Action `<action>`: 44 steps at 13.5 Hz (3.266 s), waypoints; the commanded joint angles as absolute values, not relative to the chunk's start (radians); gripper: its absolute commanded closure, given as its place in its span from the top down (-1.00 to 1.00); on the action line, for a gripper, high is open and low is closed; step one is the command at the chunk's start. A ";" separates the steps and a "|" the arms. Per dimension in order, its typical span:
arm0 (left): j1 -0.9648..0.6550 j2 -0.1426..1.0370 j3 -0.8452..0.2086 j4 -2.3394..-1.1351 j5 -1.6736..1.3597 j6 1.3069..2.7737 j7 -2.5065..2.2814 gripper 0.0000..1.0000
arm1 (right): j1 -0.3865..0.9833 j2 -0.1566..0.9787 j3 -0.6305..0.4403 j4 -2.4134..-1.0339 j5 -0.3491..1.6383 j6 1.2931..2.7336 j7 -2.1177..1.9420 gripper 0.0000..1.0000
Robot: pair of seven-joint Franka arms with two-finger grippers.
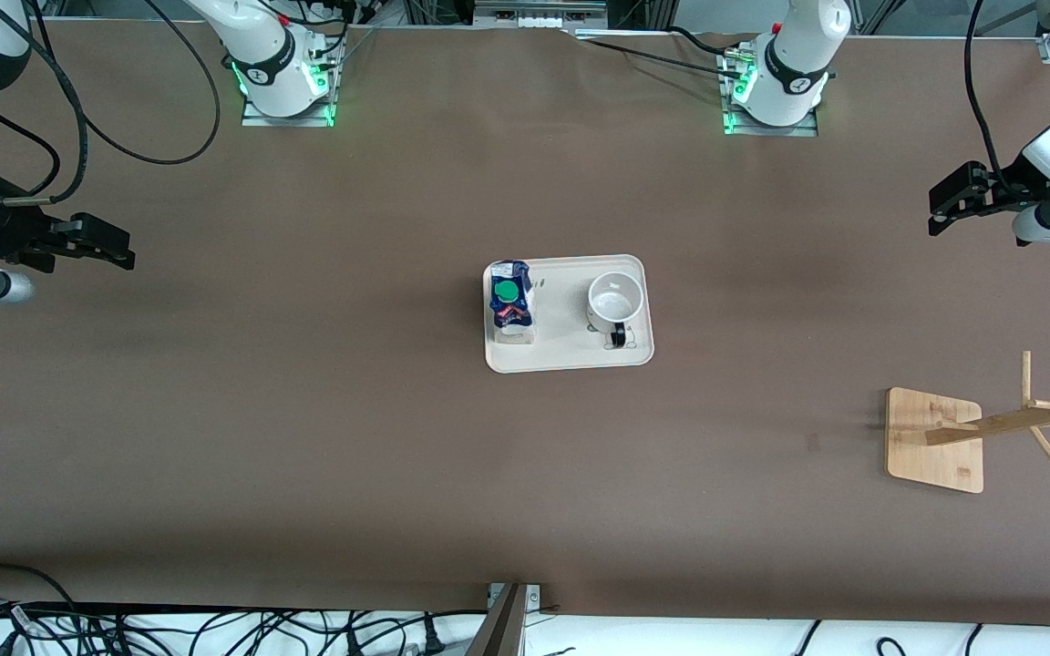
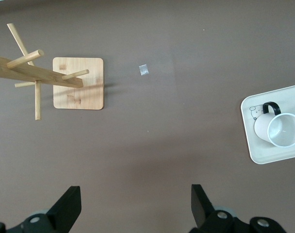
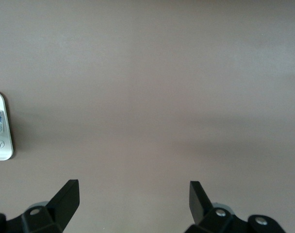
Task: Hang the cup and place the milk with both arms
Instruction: 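Move the left gripper toward the white mug on the tray, then grasp the white mug rim with the left gripper while the right gripper approaches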
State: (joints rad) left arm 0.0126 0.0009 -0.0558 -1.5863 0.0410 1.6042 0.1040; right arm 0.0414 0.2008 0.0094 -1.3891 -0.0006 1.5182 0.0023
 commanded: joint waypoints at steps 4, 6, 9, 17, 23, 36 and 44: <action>0.008 0.021 -0.057 -1.543 0.029 1.577 0.098 1.00 | 0.022 0.203 -0.015 -1.376 -0.002 1.508 0.012 1.00; 0.008 0.021 -0.057 -1.543 0.029 1.577 0.097 1.00 | 0.018 0.198 -0.029 -1.368 -0.005 1.503 0.006 1.00; 0.006 0.064 -0.057 -1.545 0.029 1.508 0.101 1.00 | 0.018 0.193 -0.028 -1.365 -0.018 1.487 0.008 1.00; -0.102 0.138 -0.075 -1.548 0.023 1.488 0.054 1.00 | 0.043 0.193 -0.012 -1.368 -0.018 1.415 0.017 1.00; -0.360 0.351 -0.077 -1.545 -0.046 1.774 -0.470 1.00 | 0.089 0.198 -0.009 -1.384 -0.014 1.387 0.021 1.00; -0.586 0.637 -0.077 -1.609 -0.029 2.111 -0.829 0.16 | 0.310 0.299 -0.009 -1.393 0.098 1.483 0.374 1.00; -0.597 0.644 -0.074 -1.608 -0.028 2.100 -0.853 -1.00 | 0.409 0.362 -0.009 -1.393 0.149 1.569 0.577 1.00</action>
